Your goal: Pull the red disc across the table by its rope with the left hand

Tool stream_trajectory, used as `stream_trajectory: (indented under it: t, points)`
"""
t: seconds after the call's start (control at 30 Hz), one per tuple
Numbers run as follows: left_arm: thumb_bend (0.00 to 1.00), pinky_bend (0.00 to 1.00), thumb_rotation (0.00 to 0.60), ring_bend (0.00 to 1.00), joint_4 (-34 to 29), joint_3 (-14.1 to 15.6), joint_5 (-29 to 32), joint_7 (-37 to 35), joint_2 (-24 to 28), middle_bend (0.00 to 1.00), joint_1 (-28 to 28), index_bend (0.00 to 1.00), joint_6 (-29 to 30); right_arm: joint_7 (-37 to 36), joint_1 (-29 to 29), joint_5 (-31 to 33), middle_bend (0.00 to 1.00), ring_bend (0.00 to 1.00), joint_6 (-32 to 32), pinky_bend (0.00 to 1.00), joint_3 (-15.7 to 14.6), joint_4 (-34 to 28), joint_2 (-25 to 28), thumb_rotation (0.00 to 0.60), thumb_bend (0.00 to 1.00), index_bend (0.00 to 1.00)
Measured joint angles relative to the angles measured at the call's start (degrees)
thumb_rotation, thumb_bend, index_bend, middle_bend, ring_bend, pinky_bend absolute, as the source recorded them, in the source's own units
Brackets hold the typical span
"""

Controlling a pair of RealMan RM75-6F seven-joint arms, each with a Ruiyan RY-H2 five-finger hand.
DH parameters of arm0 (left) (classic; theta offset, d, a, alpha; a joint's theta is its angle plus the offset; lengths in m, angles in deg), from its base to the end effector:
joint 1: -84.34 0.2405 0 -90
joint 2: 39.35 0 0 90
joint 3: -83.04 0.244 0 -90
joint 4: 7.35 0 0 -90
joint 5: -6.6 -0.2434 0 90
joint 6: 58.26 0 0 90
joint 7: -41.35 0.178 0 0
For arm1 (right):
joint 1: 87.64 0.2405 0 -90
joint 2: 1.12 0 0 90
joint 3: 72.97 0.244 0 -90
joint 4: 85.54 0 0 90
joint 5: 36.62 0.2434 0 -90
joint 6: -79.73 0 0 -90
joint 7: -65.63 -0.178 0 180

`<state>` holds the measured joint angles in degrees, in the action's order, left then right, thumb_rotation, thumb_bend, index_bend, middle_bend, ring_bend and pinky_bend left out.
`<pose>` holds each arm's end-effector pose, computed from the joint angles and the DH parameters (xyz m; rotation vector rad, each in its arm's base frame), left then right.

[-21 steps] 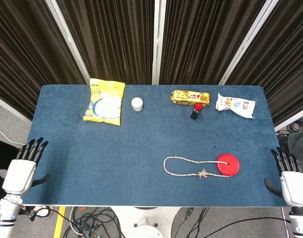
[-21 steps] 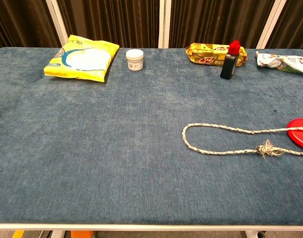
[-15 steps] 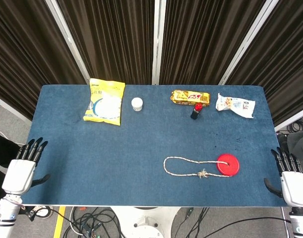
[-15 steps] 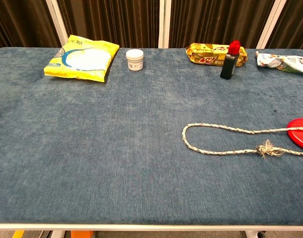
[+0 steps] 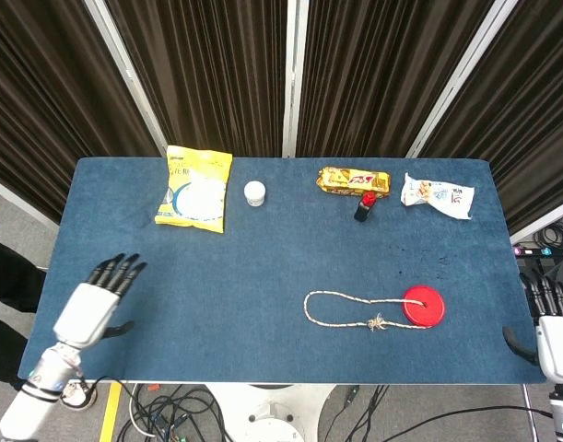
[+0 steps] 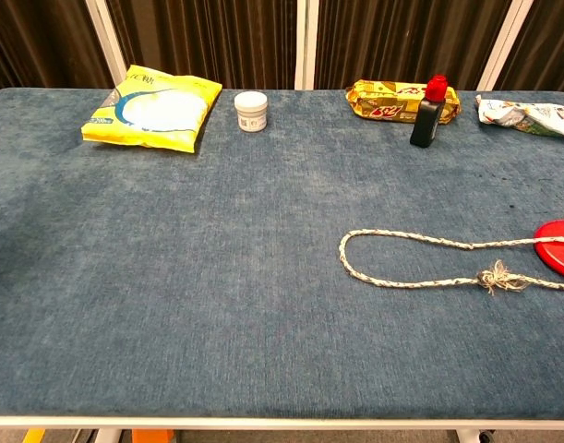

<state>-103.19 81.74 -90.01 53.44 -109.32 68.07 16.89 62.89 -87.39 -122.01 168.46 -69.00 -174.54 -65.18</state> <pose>-0.2187 0.2486 0.0427 -1.8105 -0.7276 -0.9916 -0.3377 -0.1955 0.1448 1.2849 -0.8804 0.8859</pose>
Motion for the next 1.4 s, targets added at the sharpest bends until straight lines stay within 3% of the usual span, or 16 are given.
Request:
stream_trajectory:
  t: [0.13,0.33,0.57,1.1,1.17,1.23,1.3,1.4]
  points:
    - [0.00,0.14,0.600,0.00,-0.96,-0.57,-1.83,1.18,-2.43,0.03,-5.98,0.07,-7.63,-0.86,-0.15,1.02,0.00,0.00,-0.15,0.00,0.42,0.64,0.04,0.600,0.20,0.00]
    - [0.01,0.14,0.600,0.00,-0.19,-4.12,-2.31,2.88,-10.96,0.03,-18.50,0.07,-21.19,-3.05,-0.48,2.51,0.00,0.00,-0.19,0.00,1.19,1.98,0.04,0.600,0.20,0.00]
    - [0.01,0.14,0.600,0.00,6.45,-7.40,0.78,2.75,-21.44,0.03,-29.69,0.07,-32.07,-5.75,-1.22,3.70,0.00,0.00,-0.04,0.00,1.59,3.95,0.49,0.600,0.20,0.00]
    - [0.03,0.14,0.600,0.00,17.50,-7.15,4.49,0.01,-28.98,0.07,-40.44,0.07,-39.26,-8.41,-1.44,5.00,0.00,0.00,-1.41,0.00,2.10,6.71,-0.15,0.600,0.20,0.00]
    - [0.11,0.14,0.600,0.00,17.86,-6.84,4.64,-0.41,-29.34,0.08,-41.36,0.07,-39.58,-8.61,-1.46,5.12,0.00,0.00,-1.60,0.00,2.11,6.99,-0.25,0.600,0.21,0.00]
    - [0.28,0.14,0.600,0.00,18.10,-6.63,4.93,-0.70,-29.45,0.09,-42.01,0.07,-40.00,-8.80,-1.46,5.13,0.00,0.00,-1.73,0.00,2.11,7.26,-0.36,0.600,0.21,0.00]
    - [0.34,0.13,0.600,0.00,18.23,-6.45,5.52,-1.08,-29.42,0.11,-42.70,0.07,-40.68,-8.98,-1.49,5.13,0.00,0.00,-1.74,0.00,2.12,7.47,-0.44,0.600,0.21,0.00]
    - [0.34,0.13,0.600,0.00,18.48,-6.09,6.11,-1.12,-29.14,0.14,-43.60,0.07,-41.13,-9.26,-1.56,5.21,0.00,0.00,-1.78,0.00,2.18,7.80,-0.54,0.600,0.21,0.00]
